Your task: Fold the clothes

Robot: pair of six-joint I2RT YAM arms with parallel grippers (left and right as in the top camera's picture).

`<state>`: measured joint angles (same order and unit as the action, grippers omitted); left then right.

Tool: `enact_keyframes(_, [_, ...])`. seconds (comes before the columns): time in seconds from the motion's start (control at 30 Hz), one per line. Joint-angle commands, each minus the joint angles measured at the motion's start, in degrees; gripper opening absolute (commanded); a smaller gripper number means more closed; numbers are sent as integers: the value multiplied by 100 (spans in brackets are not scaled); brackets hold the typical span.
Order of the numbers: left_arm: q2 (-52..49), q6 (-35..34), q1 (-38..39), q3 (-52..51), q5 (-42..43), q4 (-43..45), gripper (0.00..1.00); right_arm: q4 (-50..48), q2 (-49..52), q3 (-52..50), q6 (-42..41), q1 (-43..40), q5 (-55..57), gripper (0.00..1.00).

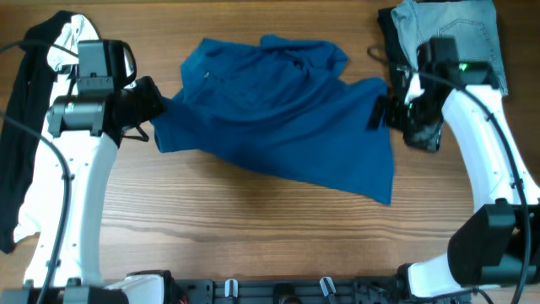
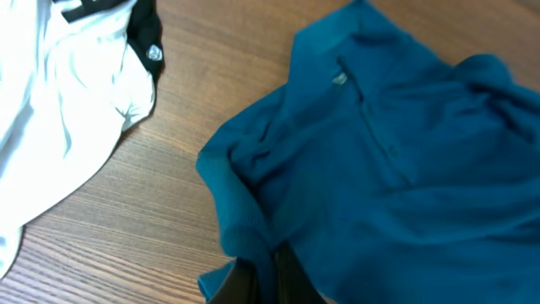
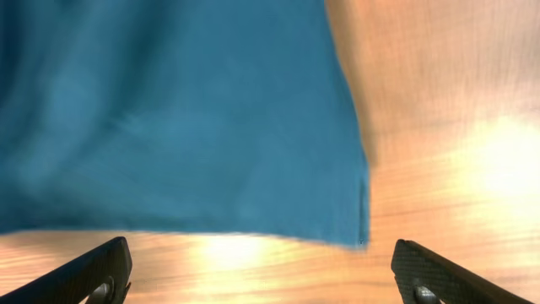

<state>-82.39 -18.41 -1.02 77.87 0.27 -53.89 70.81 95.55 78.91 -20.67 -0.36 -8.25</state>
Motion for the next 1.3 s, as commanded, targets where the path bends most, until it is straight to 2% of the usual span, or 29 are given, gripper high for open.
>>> enact_keyframes(0.0, [-376,-72,11,4,-101,24,4,-407,-498,-1117,-682,17,350,90])
enact_keyframes(0.07, [-527,-72,11,4,-98,26,4,-723,-658,-1687,-704,17,350,77])
enact_keyframes(0.2, [-688,-70,11,4,-98,63,4,-1309,-684,-2605,-793,17,422,75])
enact_keyframes(0.37, [-688,-72,11,4,-98,177,4,-2341,-684,-3545,-916,17,542,67])
enact_keyframes(0.53, [-693,-70,11,4,-98,219,4,-2520,-682,-3668,-946,17,479,65])
enact_keyframes(0.67, [-697,-70,11,4,-98,219,4,-2568,-614,-3707,-938,17,289,54])
enact_keyframes(0.73, [-704,-70,11,2,-98,216,4,-2643,-511,-3729,-931,17,210,39])
enact_keyframes(0.83, [-710,-70,11,2,-98,216,4,-2710,-339,-3727,-868,17,131,25])
enact_keyframes(0.87, [-728,-70,11,2,-98,216,4,-2771,-302,-3727,-778,17,26,13])
enact_keyframes(0.9, [-741,-70,11,2,-98,214,4,-2798,-295,-3724,-780,17,26,4])
enact_keyframes(1.07, [-726,-39,4,13,-341,356,4,-2859,-382,-3198,-568,17,-44,5])
enact_keyframes(1.17, [-463,7,-28,240,-339,343,4,-2435,-560,-2321,-264,15,-79,4])
enact_keyframes(1.27, [74,101,-44,605,-417,304,4,-1825,-800,-994,44,-9,-37,4])
